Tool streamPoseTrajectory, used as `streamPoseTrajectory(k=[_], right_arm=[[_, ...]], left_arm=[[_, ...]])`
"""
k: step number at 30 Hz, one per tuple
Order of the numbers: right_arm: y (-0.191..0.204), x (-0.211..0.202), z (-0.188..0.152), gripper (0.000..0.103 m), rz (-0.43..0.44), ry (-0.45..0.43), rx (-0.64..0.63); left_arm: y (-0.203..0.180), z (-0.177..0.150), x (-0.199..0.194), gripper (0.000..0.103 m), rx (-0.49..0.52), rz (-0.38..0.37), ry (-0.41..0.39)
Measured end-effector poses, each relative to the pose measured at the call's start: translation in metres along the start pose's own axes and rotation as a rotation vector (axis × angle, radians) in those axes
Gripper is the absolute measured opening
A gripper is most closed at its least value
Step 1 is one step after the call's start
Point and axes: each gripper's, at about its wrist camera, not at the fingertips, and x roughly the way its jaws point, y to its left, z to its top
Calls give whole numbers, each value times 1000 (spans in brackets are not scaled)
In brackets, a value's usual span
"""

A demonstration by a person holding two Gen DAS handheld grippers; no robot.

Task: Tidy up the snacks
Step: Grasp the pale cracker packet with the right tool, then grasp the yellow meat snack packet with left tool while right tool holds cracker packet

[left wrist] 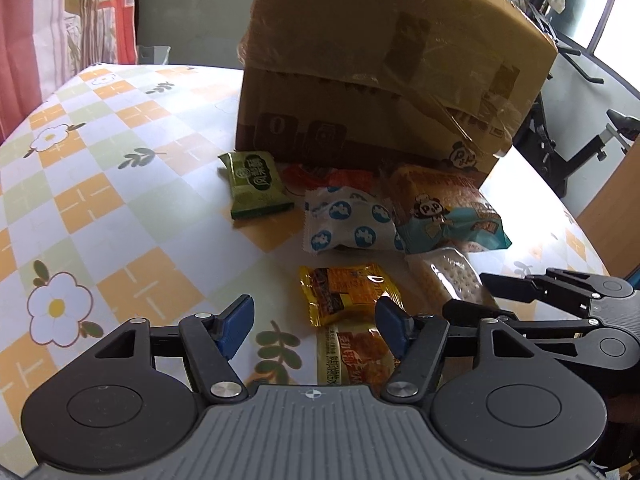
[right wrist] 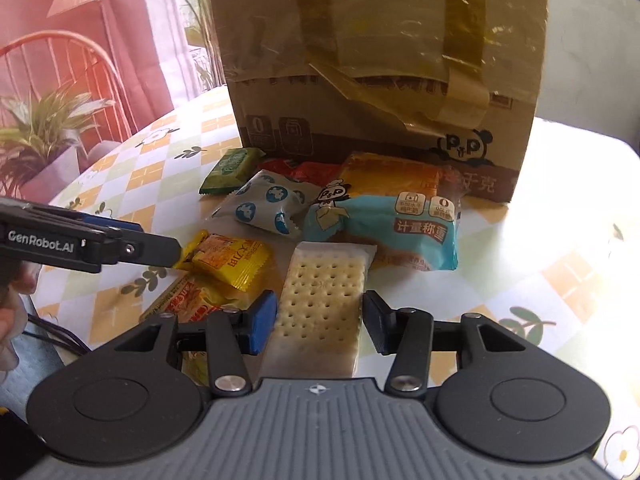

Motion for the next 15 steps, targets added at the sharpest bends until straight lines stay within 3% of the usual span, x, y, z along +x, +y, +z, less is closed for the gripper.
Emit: streamPoseTrajectory(k=[8,11,15], right_arm=[[-2,0,-7,50,6,-38,-11],[-3,0,-7,50,14,-38,-2],[-5,-1,-8,50,21,-37,10]], left_arm=[[-12,6,17,69,70,23,19],[-16,12,23,68,92,18,-10],[-18,20,29,55,99,-34,-15]])
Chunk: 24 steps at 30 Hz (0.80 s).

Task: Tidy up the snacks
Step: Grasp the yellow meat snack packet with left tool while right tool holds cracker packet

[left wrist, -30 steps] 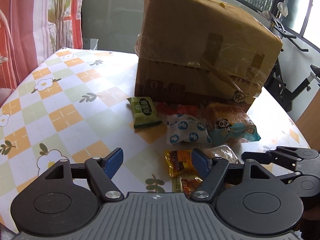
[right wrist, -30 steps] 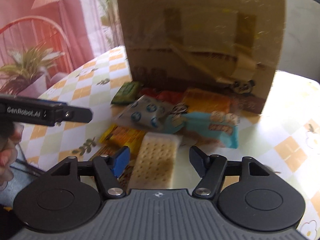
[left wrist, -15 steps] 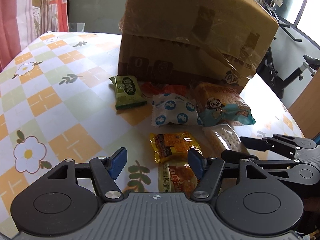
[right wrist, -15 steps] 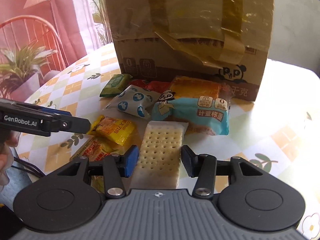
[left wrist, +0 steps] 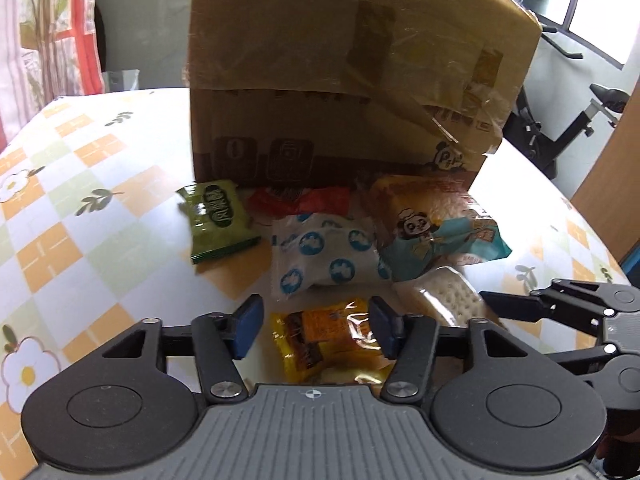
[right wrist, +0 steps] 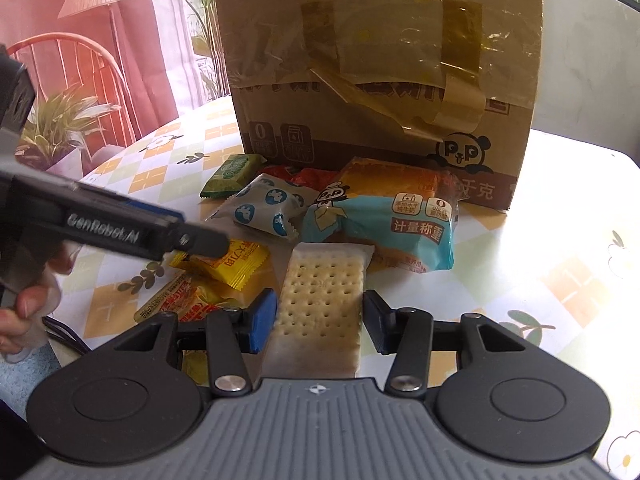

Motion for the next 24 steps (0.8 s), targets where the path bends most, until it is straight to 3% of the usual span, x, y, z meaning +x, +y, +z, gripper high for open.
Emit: streamPoseTrajectory(k=[4,12,16,19,24], right_arm=[[-1,-1,0,50,4,0,9],[-1,-1,-1,50,12,3,22],[-2,0,0,50,12,5,23],[-3,0,0,50,13,4,28],[-1,0,0,50,9,10,21]], left_arm=[[-2,4,4,54,27,-30,5],[5,11,-1,50,-14,-72,-8],[1,5,-5,47,28,-102,26],[2,1,2,45,36,-85,38],[6,12,20,45,44,-119,70]])
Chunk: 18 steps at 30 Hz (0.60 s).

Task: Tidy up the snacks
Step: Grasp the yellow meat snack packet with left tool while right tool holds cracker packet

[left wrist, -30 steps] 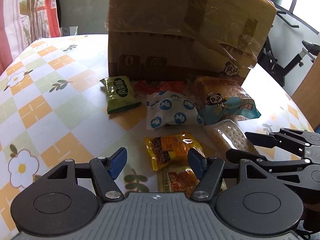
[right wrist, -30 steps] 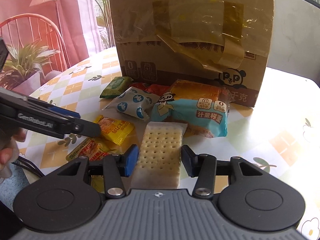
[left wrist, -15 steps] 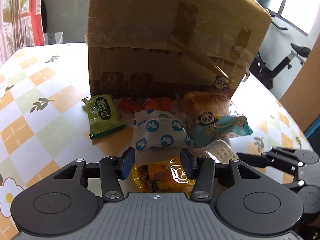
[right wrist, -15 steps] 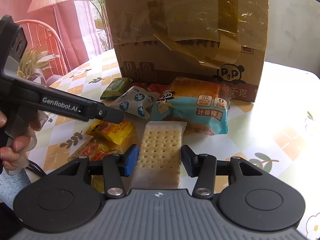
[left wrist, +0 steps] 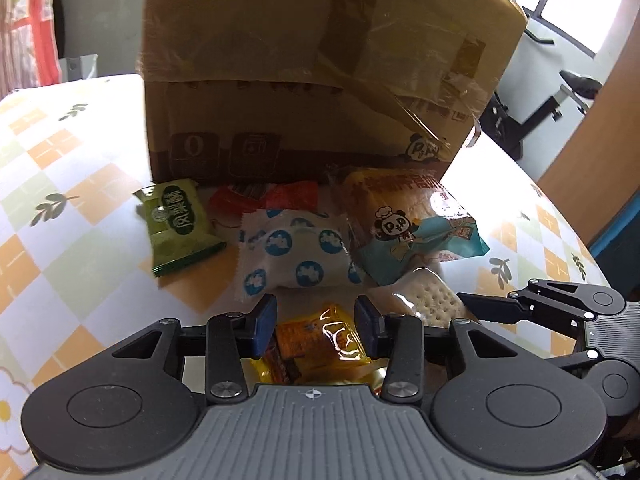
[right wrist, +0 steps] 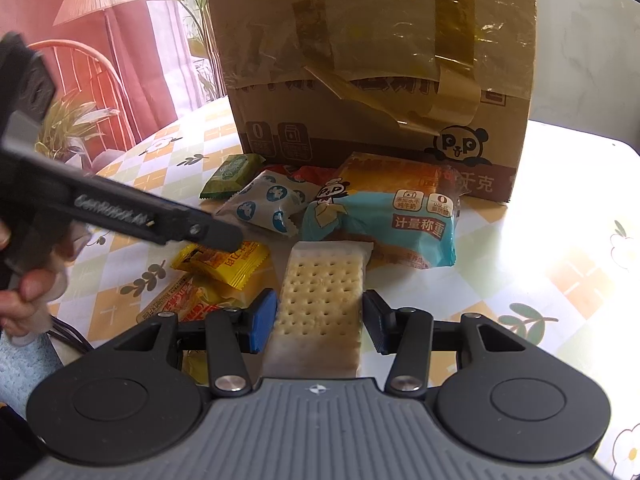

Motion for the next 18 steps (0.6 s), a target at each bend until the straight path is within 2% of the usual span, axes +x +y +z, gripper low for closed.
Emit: streamPoseTrajectory(k=[3,9,14,18], right_arm=[[0,0,0,50,-1,2,1],[-2,1,-1,50,4,3,8],[-2,2,-1,50,5,3,10],[-2,2,-1,50,5,4,11]], left_arm=[[1,2,7,45,29,22,20],[14,-13,-9,45,-55,4,3],[8,-28,-20,49,18,23,-1],[2,-27,-19,54,47,34,4]])
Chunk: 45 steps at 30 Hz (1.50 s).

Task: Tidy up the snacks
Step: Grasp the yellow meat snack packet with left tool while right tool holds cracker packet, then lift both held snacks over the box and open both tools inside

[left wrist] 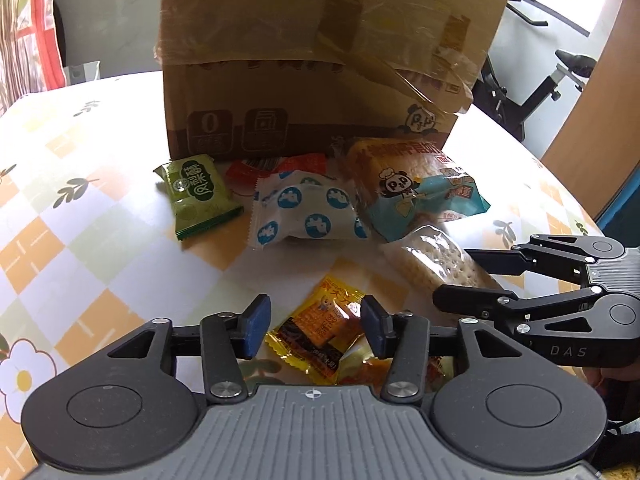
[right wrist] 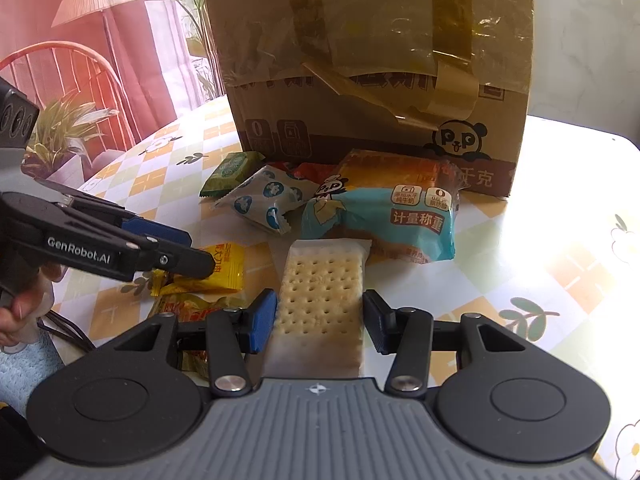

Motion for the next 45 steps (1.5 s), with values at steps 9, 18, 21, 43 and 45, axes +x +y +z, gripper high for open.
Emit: streamPoseTrajectory(k=[9,18,21,43,45], right_arm=[[-1,-1,-1,50,1,4,3],[0,-1,-1,50,-1,6,2],[0,-1,-1,50,-1,7,5],[15,-4,10,49,-1,51,-112],[15,-15,14,49,9,19,-113]], left_arm=[[-15,-13,-4,59,128,43,12],[-14,-8,6,60,78,179,-18],[-14,-6,7,57,66,192,-22],[-8,-10,-36,33,-43,205,-114],[-14,-8,-42,33,11,218,-134]])
